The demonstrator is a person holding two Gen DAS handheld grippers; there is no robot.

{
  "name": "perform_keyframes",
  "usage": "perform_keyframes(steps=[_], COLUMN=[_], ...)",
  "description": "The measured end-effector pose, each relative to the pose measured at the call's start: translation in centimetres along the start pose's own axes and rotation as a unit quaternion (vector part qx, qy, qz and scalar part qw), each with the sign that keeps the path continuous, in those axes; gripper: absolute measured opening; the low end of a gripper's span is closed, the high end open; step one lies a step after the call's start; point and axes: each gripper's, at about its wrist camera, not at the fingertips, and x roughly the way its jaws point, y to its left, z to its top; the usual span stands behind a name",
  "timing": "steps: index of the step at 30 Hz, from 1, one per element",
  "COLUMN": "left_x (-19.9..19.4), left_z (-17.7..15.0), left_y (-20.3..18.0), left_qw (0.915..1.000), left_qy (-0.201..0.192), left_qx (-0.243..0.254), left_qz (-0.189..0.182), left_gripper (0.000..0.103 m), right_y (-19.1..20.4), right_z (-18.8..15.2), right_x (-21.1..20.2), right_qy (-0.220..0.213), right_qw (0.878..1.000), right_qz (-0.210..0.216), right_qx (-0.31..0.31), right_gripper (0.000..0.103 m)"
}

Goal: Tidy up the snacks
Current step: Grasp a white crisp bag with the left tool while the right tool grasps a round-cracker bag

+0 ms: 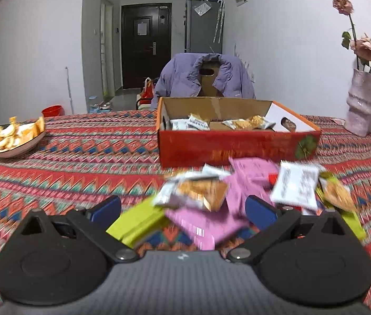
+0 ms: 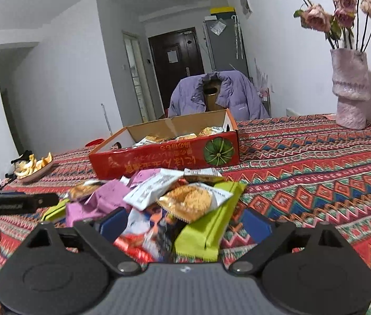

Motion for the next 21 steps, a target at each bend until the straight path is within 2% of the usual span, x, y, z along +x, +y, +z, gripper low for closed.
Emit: perform_keyframes(steps=[5, 9, 11, 12, 14, 17, 19, 21], left_x=[4.5, 7.0, 7.6, 7.8, 7.6, 7.2, 6.6, 5.7], left_z=[1.0, 0.4, 0.2, 0.1, 0.0, -0.3, -0.4, -0.4], left_y=[0.1, 0.9, 1.5, 1.6, 1.5, 1.8, 1.8, 1.7], left_qw=[0.9995, 0.9984, 0.9975, 0.9971, 0.9983, 0.9985, 0.9988, 0.9994], left_qy=[0.016, 0.046, 0.056, 0.060, 0.050, 0.047, 0.041, 0.029], left_qx=[0.029, 0.021, 0.000, -0.009, 0.003, -0.002, 0.002, 0.014], left_qz=[-0.002, -0.025, -0.044, -0.046, -0.029, -0.030, -0.027, -0.013], left_gripper=[0.103, 0.102, 0.091, 0.077, 0.072, 0.067, 0.063, 0.062], right_y=[-0.6, -1.4, -1.4, -1.3, -0.9, -0.2, 0.0, 0.0], right_z=[1.1, 1.4, 1.5, 1.4, 1.4, 1.3, 1.3, 1.2], right_x=[3.6, 6.2, 7.3, 7.9, 8.5, 8.9, 8.8, 8.5], right_qy=[0.016, 0.030, 0.035, 0.037, 0.038, 0.033, 0.032, 0.037], right_qw=[0.999, 0.997, 0.996, 0.997, 0.997, 0.998, 0.999, 0.998], right_qz=[-0.005, -0.010, -0.009, -0.010, -0.013, -0.034, -0.040, -0.042], right_qx=[0.031, 0.068, 0.076, 0.074, 0.065, 0.032, 0.016, 0.003], right_gripper=[0.089, 0.089, 0.088, 0.088, 0.087, 0.076, 0.064, 0.061])
